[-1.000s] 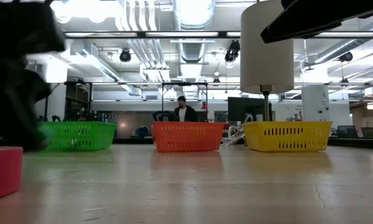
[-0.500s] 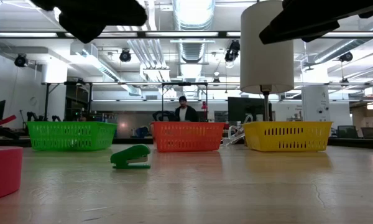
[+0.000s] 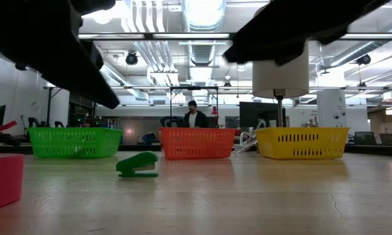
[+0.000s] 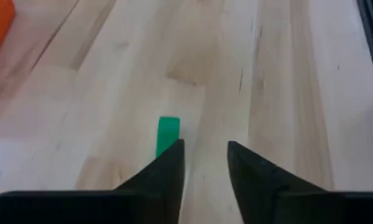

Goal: Pick and place Stapler, Stapler remover, tape
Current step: Put the green stapler into the yellow basket

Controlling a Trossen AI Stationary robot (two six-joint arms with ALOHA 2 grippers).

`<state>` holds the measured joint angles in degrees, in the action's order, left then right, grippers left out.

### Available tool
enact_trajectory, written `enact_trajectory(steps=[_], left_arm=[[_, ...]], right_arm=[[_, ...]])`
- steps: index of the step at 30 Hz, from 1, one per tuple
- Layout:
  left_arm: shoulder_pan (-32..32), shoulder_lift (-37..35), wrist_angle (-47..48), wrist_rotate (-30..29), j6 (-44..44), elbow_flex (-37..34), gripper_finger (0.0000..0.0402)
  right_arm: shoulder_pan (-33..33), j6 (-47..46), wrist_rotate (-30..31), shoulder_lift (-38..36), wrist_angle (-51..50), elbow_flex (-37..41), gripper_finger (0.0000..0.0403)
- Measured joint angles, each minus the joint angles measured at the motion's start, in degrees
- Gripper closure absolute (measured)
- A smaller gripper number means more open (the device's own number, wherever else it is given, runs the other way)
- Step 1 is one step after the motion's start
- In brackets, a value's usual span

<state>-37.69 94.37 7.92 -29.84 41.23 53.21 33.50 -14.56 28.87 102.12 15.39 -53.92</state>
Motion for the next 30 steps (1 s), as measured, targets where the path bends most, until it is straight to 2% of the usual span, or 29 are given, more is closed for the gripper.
enact_trajectory(steps=[4,8,12,16,21,26,30], left_arm=[[-0.2,-1.0,3.4,0.4,2.5,0.0,0.023],[-1.0,-2.2,6.4,0.3,3.6,0.0,0.0202],[-1.5,-2.5,7.5,0.2,3.8,0.0,0.0199],[-1.9,-2.6,8.8,0.2,3.9,0.0,0.0199],[-2.0,-2.6,8.7,0.2,4.2,0.0,0.0199],[-2.0,-2.7,8.8,-0.1,4.4,0.0,0.02],[-2.0,-2.7,9.2,-1.3,4.3,0.0,0.02]], right_arm=[[-4.0,1.5,-5.5,5.0,0.5,-1.9,0.0207],[-6.9,4.6,-7.8,9.8,0.7,-4.6,0.0187],[-8.6,6.5,-8.5,13.4,0.7,-8.0,0.0168],[-10.0,8.0,-12.7,17.1,0.3,-11.9,0.015],[-10.8,9.6,-12.9,20.4,-1.0,-15.6,0.0135],[-12.0,9.3,-13.5,21.6,-2.3,-17.1,0.0136],[-12.4,8.7,-14.6,21.6,-2.8,-16.9,0.0159]])
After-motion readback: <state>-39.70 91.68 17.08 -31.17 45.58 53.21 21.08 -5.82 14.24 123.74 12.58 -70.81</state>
